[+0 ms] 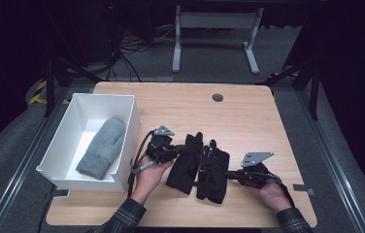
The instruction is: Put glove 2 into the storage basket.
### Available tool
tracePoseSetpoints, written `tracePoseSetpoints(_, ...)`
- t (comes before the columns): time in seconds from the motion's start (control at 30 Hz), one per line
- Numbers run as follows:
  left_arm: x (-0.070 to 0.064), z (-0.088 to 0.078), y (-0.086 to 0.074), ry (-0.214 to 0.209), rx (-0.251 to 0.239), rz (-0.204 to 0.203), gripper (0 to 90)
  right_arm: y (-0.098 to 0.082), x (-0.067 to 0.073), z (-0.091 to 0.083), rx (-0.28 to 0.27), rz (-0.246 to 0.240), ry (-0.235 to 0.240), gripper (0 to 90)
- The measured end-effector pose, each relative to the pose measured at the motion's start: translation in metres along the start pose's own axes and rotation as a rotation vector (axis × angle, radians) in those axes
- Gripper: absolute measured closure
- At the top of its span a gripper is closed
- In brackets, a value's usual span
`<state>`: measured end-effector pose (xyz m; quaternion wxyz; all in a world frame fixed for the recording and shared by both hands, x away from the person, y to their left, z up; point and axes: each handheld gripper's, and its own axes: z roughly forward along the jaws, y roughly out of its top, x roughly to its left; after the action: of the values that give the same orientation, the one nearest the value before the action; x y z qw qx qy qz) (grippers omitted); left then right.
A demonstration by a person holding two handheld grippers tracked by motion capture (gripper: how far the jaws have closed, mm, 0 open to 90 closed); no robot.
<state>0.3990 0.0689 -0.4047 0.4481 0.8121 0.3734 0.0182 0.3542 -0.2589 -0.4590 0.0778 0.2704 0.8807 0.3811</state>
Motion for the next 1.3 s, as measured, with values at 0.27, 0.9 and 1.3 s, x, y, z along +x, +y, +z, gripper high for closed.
tracePoseSetpoints(0.27, -0.009, -0.003, 0.006, -0.030, 0.006, 0.003, 88.2, 0.004, 0.000, 0.006, -0.009, -0.003, 0.010, 90.0)
tracePoseSetpoints(0.9, -0.021, 0.014, 0.014, -0.097, 0.016, -0.010, 88.2, 0.026, 0.006, 0.032, -0.019, -0.022, 0.047, 90.0)
tracePoseSetpoints(1.3, -0.027, 0.039, 0.012, -0.104, 0.056, -0.009, 87.6, 0.041, 0.016, 0.051, -0.024, -0.052, 0.067, 90.0)
